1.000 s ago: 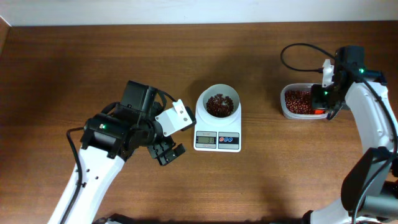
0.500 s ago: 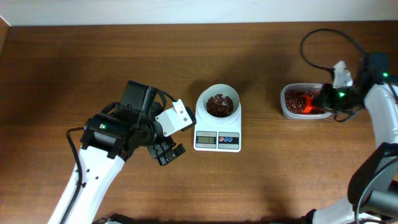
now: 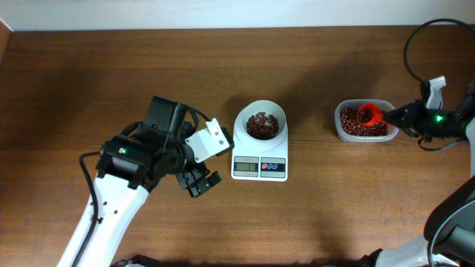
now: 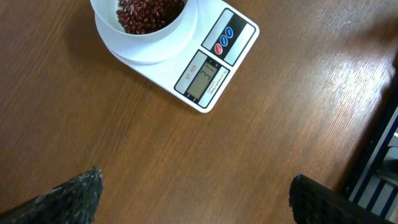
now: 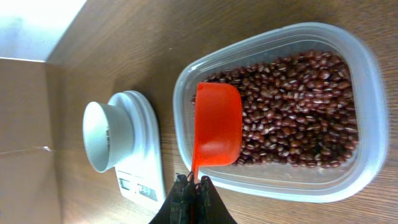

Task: Scoop and weigh 50g on scale
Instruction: 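Return the scoop to the tub and scoop more red beans, then carry the filled scoop over the bowl and tilt to pour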

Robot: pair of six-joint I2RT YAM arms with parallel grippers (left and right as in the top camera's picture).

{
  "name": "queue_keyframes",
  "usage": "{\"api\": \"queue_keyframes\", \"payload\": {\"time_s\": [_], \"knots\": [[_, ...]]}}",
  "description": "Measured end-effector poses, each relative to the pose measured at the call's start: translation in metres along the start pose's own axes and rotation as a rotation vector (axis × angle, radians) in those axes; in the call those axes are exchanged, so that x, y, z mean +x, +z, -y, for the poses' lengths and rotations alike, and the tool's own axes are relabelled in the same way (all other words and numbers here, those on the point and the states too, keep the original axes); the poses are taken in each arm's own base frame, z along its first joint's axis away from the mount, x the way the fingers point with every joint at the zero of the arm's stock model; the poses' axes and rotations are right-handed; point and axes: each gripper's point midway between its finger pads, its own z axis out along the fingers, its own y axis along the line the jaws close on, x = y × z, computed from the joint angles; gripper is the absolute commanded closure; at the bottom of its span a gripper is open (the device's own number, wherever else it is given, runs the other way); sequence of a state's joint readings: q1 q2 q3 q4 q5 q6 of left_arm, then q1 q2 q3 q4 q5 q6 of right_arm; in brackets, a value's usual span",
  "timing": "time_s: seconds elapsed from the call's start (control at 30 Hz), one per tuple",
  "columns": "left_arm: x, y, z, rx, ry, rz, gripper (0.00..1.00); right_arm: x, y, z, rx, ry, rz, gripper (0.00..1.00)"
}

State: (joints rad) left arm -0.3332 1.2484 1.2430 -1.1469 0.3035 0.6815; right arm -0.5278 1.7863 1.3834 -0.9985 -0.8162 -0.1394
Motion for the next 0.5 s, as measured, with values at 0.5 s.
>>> {"api": "queue_keyframes", "payload": {"time_s": [0.5], "knots": [[0.000,0.000,0.000,0.000,0.000,0.000,0.01,-0.003,-0.005,-0.054,-0.301,0.009,0.021,0.96]]}}
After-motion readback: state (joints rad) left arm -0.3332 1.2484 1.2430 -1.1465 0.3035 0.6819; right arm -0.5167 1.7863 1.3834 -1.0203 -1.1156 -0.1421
